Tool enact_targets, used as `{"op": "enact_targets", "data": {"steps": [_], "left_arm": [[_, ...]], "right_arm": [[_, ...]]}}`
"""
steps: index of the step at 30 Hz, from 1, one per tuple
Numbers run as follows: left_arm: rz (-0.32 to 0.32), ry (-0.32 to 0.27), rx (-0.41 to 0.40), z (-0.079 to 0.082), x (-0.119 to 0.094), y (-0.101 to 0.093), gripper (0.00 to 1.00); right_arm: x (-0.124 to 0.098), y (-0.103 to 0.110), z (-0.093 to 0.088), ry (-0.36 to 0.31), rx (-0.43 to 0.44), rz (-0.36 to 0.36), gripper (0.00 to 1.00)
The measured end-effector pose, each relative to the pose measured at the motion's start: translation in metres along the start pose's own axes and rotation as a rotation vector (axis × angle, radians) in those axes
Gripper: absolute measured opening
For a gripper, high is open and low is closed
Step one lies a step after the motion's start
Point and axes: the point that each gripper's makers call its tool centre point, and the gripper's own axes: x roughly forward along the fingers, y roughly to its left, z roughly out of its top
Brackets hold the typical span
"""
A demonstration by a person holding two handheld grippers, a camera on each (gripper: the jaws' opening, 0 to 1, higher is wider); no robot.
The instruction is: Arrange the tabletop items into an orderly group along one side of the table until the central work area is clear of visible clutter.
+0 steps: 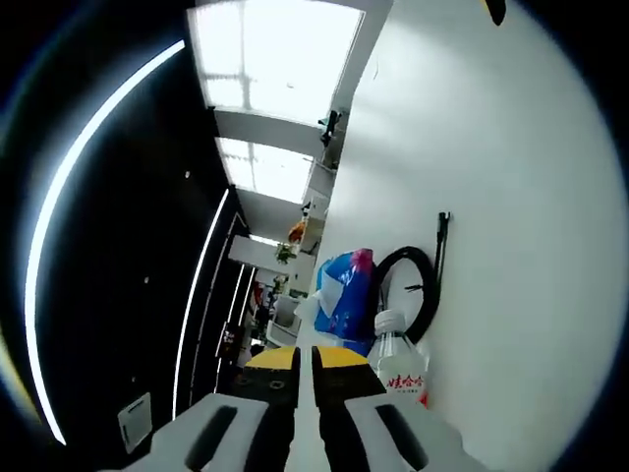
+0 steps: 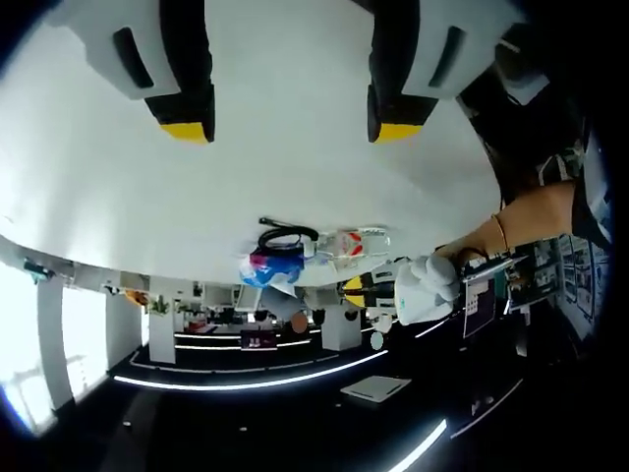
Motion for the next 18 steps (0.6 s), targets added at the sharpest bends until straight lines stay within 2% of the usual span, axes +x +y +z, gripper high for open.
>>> {"op": "enact_targets", "data": {"steps": [3,11,13,15,18], "left_arm": [[-0.001,-0.009,0.059,0.006,0.0,-0.006,0.08],[-0.052,-0.006,0.076,0.011,-0.001,-0.025,0.18],[-0.07,-0.001,0.085,0.009,0.005,-0.031,0.22],[-0.102,0.013,0.095,0.009,0.006,-0.038,0.26],[-0.167,0.044,0.085,0.002,0.018,-0.053,0.33]], "right_arm": [[-0.003,-0.004,-0.005,0.009,0.004,-0.008,0.61],[-0.008,-0.019,-0.01,0.013,0.03,-0.041,0.61],[-0.008,-0.02,-0.011,0.013,0.033,-0.042,0.61],[-0.007,-0.021,-0.012,0.017,0.035,-0.043,0.61],[-0.007,-0.022,-0.015,0.02,0.042,-0.043,0.61]]}}
